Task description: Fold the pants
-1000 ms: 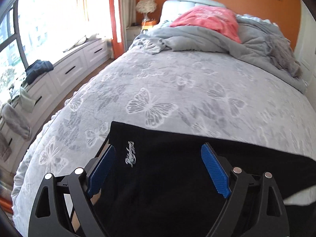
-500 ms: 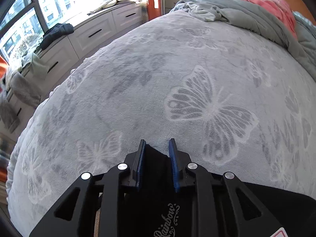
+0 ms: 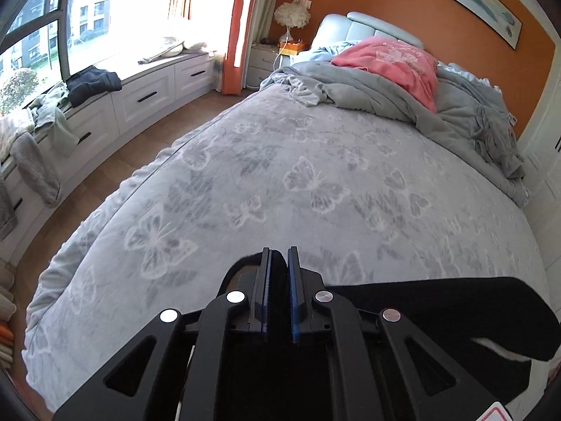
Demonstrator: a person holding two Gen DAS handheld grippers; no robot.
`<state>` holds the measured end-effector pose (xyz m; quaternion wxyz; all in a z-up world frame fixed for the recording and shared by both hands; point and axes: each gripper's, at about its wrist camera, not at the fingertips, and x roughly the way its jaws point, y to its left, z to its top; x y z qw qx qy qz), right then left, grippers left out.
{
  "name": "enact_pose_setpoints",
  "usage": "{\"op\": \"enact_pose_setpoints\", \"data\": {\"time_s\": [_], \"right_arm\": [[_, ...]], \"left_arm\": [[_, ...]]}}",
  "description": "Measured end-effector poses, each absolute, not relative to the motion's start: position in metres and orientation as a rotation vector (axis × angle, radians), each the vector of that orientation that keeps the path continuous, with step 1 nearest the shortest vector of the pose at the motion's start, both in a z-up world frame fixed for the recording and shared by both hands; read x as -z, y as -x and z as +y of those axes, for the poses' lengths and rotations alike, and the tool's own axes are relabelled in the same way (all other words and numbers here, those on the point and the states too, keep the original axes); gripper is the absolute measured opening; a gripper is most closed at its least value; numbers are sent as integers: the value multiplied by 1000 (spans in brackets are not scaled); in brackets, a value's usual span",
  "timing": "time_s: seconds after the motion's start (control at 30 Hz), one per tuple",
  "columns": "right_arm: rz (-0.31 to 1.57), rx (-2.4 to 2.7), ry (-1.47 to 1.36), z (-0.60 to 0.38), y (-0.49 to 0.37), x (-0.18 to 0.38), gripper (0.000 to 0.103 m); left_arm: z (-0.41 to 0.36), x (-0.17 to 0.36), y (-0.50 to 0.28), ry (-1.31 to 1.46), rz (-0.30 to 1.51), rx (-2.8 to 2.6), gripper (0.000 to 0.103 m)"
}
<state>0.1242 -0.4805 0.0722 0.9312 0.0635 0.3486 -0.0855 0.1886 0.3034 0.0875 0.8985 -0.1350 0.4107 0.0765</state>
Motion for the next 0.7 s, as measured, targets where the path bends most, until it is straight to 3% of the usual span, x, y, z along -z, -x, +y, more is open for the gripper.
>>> {"op": "enact_pose_setpoints", "data": {"time_s": [0.13,0.23,0.3,0.33,0.37,0.4,0.43,0.63,0.67,0.7], "right_arm": [[823,192,-147,-487,-89,-21,14],[889,224,-174,-492,-71,7,22],[841,253,-204,-492,-51,1,31],[805,270,-238,-492,-37,-8,45],[773,272,-267,-491,-25,-17,58],[747,268,-284,-488,-14,-24,62],[730,265,-296,-482,-3,-31,65],[706,139,-495,-459,28,-37,65],[718,128,-518,-457,26,-33,65],[731,130,-526,-454,21,-31,65]], "left_arm": [[301,-32,-139,239,985,-211,8],[304,4,-111,345,1040,-189,12],[305,10,-96,474,1049,-144,35],[304,9,-89,535,1035,-130,44],[304,6,-83,584,1008,-119,65],[303,2,-77,620,980,-115,76],[303,0,-73,657,953,-110,77],[302,18,-119,866,1052,-68,79],[303,26,-128,918,1078,-49,69],[304,30,-134,956,1083,-28,25]]}}
